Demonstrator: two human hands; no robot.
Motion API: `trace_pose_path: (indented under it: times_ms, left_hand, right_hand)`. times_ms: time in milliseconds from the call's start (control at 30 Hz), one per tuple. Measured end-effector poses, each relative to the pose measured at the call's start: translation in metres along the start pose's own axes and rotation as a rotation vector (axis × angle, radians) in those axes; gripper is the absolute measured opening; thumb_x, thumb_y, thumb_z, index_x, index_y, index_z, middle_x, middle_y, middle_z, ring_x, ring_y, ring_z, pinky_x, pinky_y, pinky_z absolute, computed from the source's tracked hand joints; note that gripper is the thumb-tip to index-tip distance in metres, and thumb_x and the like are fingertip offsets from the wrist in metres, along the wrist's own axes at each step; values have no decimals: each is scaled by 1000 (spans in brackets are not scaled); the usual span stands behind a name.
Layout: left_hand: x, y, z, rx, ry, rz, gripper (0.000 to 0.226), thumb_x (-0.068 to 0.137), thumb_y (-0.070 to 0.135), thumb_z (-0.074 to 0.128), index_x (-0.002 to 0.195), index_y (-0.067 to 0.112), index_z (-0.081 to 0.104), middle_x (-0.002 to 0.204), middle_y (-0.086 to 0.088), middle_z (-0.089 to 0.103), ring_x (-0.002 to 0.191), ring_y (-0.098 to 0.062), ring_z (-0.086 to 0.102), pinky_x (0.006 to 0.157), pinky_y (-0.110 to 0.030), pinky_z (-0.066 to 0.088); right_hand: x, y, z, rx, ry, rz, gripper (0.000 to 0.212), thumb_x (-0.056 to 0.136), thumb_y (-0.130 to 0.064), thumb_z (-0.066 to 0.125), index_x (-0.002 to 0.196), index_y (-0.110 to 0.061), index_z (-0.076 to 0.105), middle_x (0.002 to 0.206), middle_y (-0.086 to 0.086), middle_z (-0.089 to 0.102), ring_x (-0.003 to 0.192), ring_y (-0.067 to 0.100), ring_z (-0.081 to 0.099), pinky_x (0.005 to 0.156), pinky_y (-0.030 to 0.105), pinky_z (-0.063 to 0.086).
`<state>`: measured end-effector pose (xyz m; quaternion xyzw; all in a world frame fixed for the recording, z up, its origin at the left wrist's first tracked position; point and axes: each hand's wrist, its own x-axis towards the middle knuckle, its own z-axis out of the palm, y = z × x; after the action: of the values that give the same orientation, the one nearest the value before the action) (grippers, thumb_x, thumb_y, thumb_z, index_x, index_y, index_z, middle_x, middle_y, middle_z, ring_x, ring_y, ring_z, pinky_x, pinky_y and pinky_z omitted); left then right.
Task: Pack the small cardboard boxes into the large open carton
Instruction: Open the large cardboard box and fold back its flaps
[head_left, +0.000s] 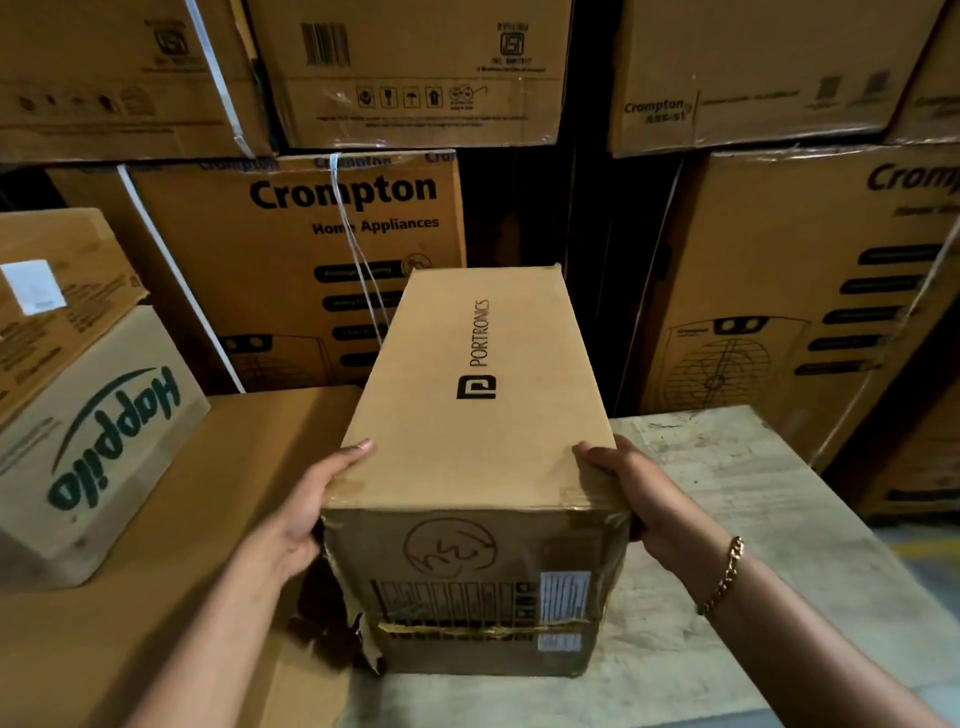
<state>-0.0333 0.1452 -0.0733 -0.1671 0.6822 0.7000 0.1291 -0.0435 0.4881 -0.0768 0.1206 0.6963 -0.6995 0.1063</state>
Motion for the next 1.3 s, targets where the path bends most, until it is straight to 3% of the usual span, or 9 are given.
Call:
trace_pose_path:
  times_ms: [300,400,467,667,833,933,1033,1200,1300]
  left_hand:
    - [-16,30,83,244,-81,184,41,69,69,59,90,41,79,92,5,77,95,-16,66,77,-35,40]
    - [-22,46,129,370,-172,249,69,67,84,50,124,48,65,129,16,64,116,-4,56,96,-36,36]
    - [-23,58,167,524,-212,316,105,59,100,40,151,48,34,156,16,37,143,-13,33,115,-47,24]
    - [-29,51,317,1336,99,730,115,60,104,-1,157,44,7,129,-9,64,105,-28,61,80,-38,43]
    - [-18,13,430,1367,34,725,112,66,102,3,158,37,-7,168,-10,10,152,-32,12,121,-57,14]
    - [-7,-13,472,1373,-34,715,114,65,103,4,156,38,-14,167,-6,-13,153,-31,-9,120,-62,3]
    - [-4,-34,498,1467,-113,723,113,68,101,6,158,34,-7,167,-8,-11,153,-32,-11,120,-62,-1]
    - [1,-59,507,1586,-275,599,96,83,87,32,158,29,17,169,-5,3,153,-31,-5,121,-57,-5]
    - [11,-53,484,1502,-172,650,89,84,87,21,157,36,18,168,5,5,153,-22,-5,121,-54,0]
  right_hand:
    - [-2,-3,-77,43,88,-35,51,76,-55,75,117,-27,66,102,2,78,92,25,73,64,36,56]
    - [1,8,-125,101,107,10,55,70,-57,77,115,-26,70,100,4,77,81,22,71,61,34,53]
    - [1,20,-163,150,122,63,51,75,-55,75,115,-24,70,97,6,76,73,20,70,62,33,52]
    - [13,60,-282,66,251,231,41,93,-53,58,115,-20,68,104,12,74,97,30,67,85,48,56]
    - [26,89,-339,-25,280,363,54,91,-67,53,110,-19,67,90,9,76,91,28,67,57,34,56]
    - [33,109,-364,-44,219,438,70,83,-77,52,123,-20,63,122,13,66,111,33,59,80,47,53]
    - [33,124,-386,-16,116,481,76,74,-86,49,122,-29,64,125,7,64,116,34,56,85,58,49]
    - [41,121,-401,221,84,369,66,83,-72,52,118,-18,69,111,18,74,100,37,71,74,45,59]
    - [40,98,-402,171,106,294,60,91,-65,49,125,-17,62,121,14,70,109,34,67,95,50,53]
